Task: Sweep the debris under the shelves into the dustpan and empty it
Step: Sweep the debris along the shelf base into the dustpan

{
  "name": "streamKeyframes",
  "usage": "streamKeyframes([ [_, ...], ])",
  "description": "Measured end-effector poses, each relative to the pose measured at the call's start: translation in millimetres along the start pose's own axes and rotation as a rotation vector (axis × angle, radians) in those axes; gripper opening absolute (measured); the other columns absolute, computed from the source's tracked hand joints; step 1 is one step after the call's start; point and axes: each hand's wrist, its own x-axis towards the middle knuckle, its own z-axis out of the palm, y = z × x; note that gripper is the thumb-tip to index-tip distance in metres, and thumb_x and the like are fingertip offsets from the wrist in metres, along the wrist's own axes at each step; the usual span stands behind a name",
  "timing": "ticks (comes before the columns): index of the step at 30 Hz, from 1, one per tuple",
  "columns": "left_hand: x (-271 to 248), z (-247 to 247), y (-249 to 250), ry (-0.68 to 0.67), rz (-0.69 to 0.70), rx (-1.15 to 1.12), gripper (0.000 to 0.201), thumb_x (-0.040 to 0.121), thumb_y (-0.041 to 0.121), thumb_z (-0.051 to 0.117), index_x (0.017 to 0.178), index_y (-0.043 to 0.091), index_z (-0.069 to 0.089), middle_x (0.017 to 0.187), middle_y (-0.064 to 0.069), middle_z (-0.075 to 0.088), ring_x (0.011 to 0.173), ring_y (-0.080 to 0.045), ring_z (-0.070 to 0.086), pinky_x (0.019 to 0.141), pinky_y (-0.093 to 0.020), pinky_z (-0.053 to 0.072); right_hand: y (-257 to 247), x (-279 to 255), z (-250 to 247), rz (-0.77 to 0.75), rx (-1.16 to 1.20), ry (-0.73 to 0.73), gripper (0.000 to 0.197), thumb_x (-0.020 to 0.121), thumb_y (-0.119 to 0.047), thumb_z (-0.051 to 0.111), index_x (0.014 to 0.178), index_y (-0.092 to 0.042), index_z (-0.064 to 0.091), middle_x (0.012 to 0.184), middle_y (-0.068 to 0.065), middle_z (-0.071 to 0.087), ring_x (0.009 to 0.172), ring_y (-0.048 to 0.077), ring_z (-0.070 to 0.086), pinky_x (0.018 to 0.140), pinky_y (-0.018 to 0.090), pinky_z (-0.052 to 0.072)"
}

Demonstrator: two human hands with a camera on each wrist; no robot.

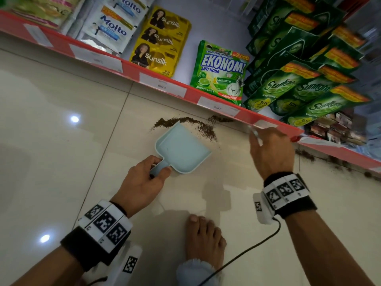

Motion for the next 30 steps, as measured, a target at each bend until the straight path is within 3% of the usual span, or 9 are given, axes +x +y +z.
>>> streamKeyframes([
  [4, -1, -2, -1, -0.004, -0.004, -0.011, 0.018, 0.096, 0.032, 0.059, 0.097, 0.014, 0.059, 0.071, 0.003, 0.055, 0.063, -0.014, 0.050, 0.059, -0.027, 0.038, 16, 1, 12, 0.081, -0.041, 0.000, 0.015, 0.091, -0.010, 0.060, 0.087, 0.000, 0.070, 0.078, 0.023, 0.068, 0.065, 0.039, 0.064, 0.059, 0.034, 0.047],
  [7, -1, -4, -3, -0.002, -0.003, -0.005, 0.018, 0.096, 0.033, 0.059, 0.097, 0.015, 0.059, 0.072, 0.003, 0.056, 0.064, -0.013, 0.051, 0.059, -0.027, 0.039, 9, -3, 34, 0.130, -0.086, -0.094, 0.017, 0.093, -0.015, 0.057, 0.096, -0.004, 0.070, 0.087, 0.022, 0.069, 0.075, 0.042, 0.066, 0.068, 0.044, 0.055],
  [12, -1, -10, -7, 0.010, -0.006, -0.005, 0.015, 0.096, 0.034, 0.059, 0.096, 0.019, 0.058, 0.071, 0.005, 0.056, 0.061, -0.010, 0.051, 0.057, -0.023, 0.038, -7, 8, 54, 0.128, -0.058, -0.126, 0.020, 0.095, -0.019, 0.056, 0.106, -0.007, 0.068, 0.102, 0.017, 0.068, 0.095, 0.040, 0.063, 0.073, 0.043, 0.054],
  [17, 0, -12, -10, 0.022, 0.001, -0.008, 0.015, 0.096, 0.034, 0.058, 0.096, 0.019, 0.058, 0.071, 0.006, 0.056, 0.062, -0.008, 0.051, 0.056, -0.021, 0.037, -34, 3, 51, -0.161, 0.226, -0.157, 0.025, 0.097, -0.012, 0.055, 0.116, -0.002, 0.066, 0.116, 0.016, 0.067, 0.090, 0.035, 0.067, 0.080, 0.043, 0.056],
  [20, -1, -14, -12, 0.040, -0.007, -0.012, 0.015, 0.096, 0.034, 0.059, 0.096, 0.019, 0.058, 0.070, 0.006, 0.056, 0.061, -0.008, 0.050, 0.056, -0.021, 0.036, -44, -9, 44, -0.265, 0.289, -0.098, 0.023, 0.097, -0.011, 0.057, 0.114, -0.002, 0.067, 0.114, 0.014, 0.069, 0.088, 0.033, 0.068, 0.076, 0.041, 0.057],
  [24, -1, -17, -16, 0.048, -0.019, -0.011, 0.016, 0.096, 0.035, 0.059, 0.097, 0.019, 0.060, 0.071, 0.006, 0.056, 0.062, -0.009, 0.051, 0.056, -0.022, 0.037, -33, -4, 30, -0.152, 0.193, 0.042, 0.019, 0.098, -0.010, 0.054, 0.110, -0.002, 0.066, 0.088, 0.018, 0.069, 0.062, 0.033, 0.063, 0.059, 0.040, 0.056],
  [27, -1, -19, -17, 0.051, -0.025, -0.024, 0.018, 0.096, 0.035, 0.059, 0.099, 0.017, 0.061, 0.073, 0.005, 0.057, 0.064, -0.010, 0.052, 0.058, -0.024, 0.038, -27, 6, 31, -0.035, 0.018, -0.045, 0.024, 0.096, -0.010, 0.054, 0.118, -0.006, 0.062, 0.096, 0.021, 0.068, 0.079, 0.042, 0.066, 0.066, 0.044, 0.054],
  [30, 0, -20, -18, 0.055, -0.024, -0.023, 0.019, 0.096, 0.034, 0.059, 0.100, 0.016, 0.061, 0.075, 0.004, 0.059, 0.065, -0.011, 0.053, 0.059, -0.025, 0.039, -37, 15, 47, 0.011, 0.002, -0.167, 0.024, 0.095, -0.007, 0.052, 0.116, -0.003, 0.063, 0.105, 0.021, 0.069, 0.090, 0.040, 0.066, 0.076, 0.042, 0.055],
])
